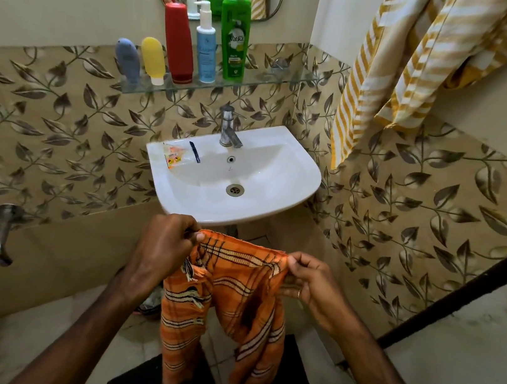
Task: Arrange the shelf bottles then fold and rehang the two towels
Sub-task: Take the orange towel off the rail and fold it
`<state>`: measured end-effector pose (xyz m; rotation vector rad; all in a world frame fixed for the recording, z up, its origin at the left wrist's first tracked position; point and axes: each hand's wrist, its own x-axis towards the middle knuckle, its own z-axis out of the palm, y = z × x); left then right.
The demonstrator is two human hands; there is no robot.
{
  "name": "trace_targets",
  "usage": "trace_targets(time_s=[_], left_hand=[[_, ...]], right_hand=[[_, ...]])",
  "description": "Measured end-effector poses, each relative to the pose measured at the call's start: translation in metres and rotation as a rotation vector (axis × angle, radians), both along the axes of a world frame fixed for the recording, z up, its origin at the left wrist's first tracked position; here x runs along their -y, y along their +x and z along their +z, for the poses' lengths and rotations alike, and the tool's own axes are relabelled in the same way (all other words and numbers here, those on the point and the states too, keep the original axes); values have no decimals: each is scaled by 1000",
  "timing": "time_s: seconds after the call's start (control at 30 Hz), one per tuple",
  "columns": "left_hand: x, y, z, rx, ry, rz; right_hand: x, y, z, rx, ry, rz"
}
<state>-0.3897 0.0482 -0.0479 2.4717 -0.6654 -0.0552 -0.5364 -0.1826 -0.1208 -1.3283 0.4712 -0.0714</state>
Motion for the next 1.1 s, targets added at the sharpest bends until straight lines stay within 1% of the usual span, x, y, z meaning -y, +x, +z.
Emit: trace_targets(time_s=[0.07, 0.17, 0.3, 0.4, 0.47, 0.53, 0.6, 0.67, 0.73, 0.77, 0.87, 0.97, 1.03, 1.1], left_hand=[[-1, 2, -3, 20, 11, 11], [-4, 6, -5, 34, 32, 41], [-3, 4, -7, -2, 53, 30], [5, -5, -8, -51, 1, -61], [12, -16, -7, -105, -80, -156], [20, -27, -9, -222, -125, -289], [29, -36, -11, -322, -106, -386], [35, -39, -13, -299, -75, -365], [36, -39, -12, -258, -60, -289], [37, -40, -11, -249, -68, -268], [38, -47, -4, -249, -117, -274], [36, -53, 2, -260, -126, -267], [33, -53, 6, -263, -132, -263], [30, -52, 11, -262, -143, -271]], right_hand=[[-4, 1, 4, -1, 36, 36], [-5, 1, 11, 17, -28, 76], [-7, 1, 23, 56, -137, 109], [-10, 4, 28, 74, -217, 157], [-13, 8, 30, 93, -283, 208], [-17, 12, 30, 127, -356, 263], [-21, 15, 31, 157, -426, 291], [-22, 16, 33, 164, -448, 279], [-19, 14, 34, 138, -432, 235], [-17, 13, 33, 124, -459, 229], [-12, 7, 23, 55, -676, 268], [-14, -3, 5, 16, -861, 182], [-16, -7, -5, 30, -932, 95], [-16, -7, -13, 43, -913, 47]])
